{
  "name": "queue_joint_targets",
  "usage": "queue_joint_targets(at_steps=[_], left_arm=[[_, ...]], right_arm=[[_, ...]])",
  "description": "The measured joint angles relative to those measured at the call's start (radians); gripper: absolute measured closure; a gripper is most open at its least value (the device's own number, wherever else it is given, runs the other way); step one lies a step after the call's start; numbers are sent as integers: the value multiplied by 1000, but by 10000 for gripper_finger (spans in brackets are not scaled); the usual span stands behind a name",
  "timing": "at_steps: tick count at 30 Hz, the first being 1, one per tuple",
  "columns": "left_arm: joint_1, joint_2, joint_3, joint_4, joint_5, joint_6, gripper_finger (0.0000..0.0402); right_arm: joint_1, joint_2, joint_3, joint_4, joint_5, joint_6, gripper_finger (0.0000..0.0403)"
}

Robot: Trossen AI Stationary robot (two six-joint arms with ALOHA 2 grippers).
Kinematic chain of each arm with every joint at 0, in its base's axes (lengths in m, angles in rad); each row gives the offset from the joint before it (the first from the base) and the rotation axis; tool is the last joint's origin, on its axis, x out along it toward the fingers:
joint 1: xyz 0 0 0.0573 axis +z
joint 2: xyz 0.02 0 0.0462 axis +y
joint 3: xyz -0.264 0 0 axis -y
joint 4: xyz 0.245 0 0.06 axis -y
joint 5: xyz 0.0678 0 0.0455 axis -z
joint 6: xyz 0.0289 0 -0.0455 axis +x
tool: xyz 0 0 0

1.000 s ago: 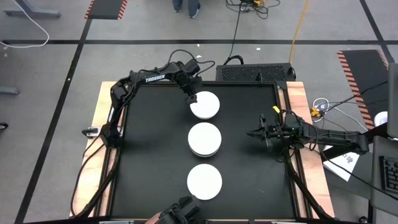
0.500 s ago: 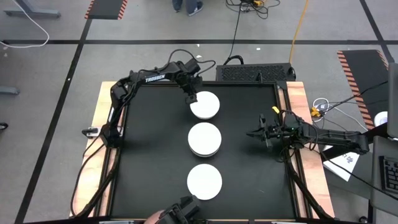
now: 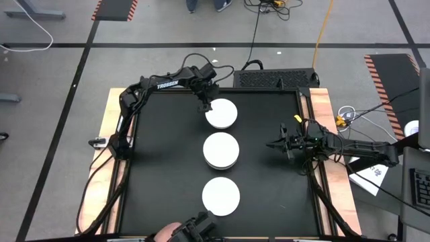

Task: Nest bowls inside each other
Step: Stack the top white bowl on top of the stacked white bowl

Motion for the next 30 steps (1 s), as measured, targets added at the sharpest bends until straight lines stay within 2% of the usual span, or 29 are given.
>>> queue_joint_targets(at_steps=[7, 11, 25, 30], left_arm=[[1, 0, 0, 25, 0, -58, 102], [1, 0, 0, 26, 0, -64, 120], [1, 0, 0, 45, 0, -125, 260], [-2, 0, 0, 19, 0, -121, 295]], right_arm=[[0, 0, 0, 0, 0, 0, 403], [0, 0, 0, 1, 0, 0, 403], [0, 0, 0, 1, 0, 3, 403], [0, 0, 0, 1, 0, 3, 403]])
